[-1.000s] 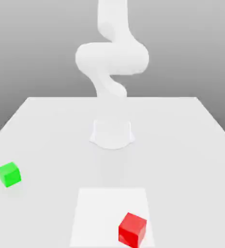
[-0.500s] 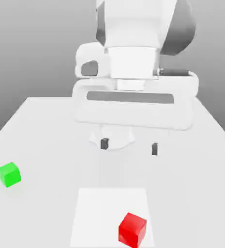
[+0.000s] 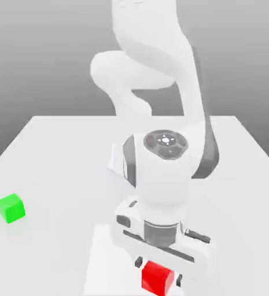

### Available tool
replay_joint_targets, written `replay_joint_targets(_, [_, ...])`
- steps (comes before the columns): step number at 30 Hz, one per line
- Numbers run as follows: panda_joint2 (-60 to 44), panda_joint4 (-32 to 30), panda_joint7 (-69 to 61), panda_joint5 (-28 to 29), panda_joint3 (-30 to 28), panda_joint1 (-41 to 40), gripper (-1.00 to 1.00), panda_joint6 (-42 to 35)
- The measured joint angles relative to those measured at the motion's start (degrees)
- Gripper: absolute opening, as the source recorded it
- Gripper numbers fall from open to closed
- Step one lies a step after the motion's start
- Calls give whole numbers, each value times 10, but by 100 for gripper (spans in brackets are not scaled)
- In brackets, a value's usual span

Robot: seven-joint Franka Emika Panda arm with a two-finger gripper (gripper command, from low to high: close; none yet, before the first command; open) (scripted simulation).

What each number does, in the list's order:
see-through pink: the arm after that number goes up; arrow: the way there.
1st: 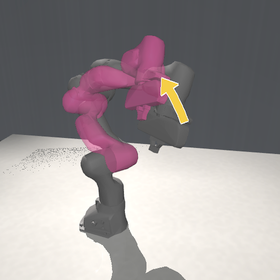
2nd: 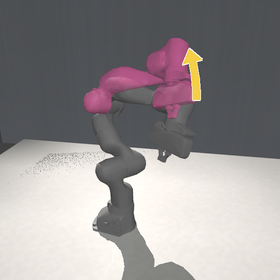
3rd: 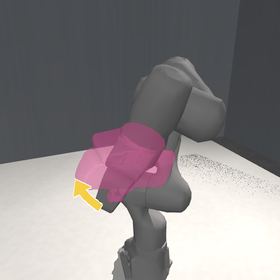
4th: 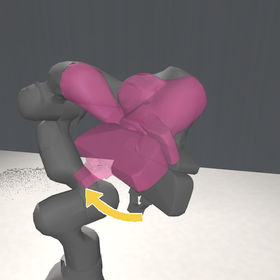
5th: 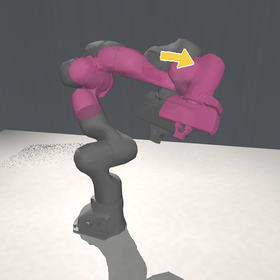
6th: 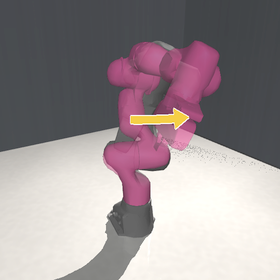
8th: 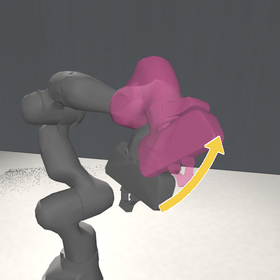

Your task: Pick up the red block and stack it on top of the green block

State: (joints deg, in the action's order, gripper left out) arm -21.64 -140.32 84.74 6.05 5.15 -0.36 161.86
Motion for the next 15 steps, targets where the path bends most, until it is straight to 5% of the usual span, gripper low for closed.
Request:
replay_joint_targets(9, [85, -16, -22, -24, 10, -17, -100, -69])
replay_joint_targets(15, [146, -59, -106, -31, -72, -116, -100, -86])
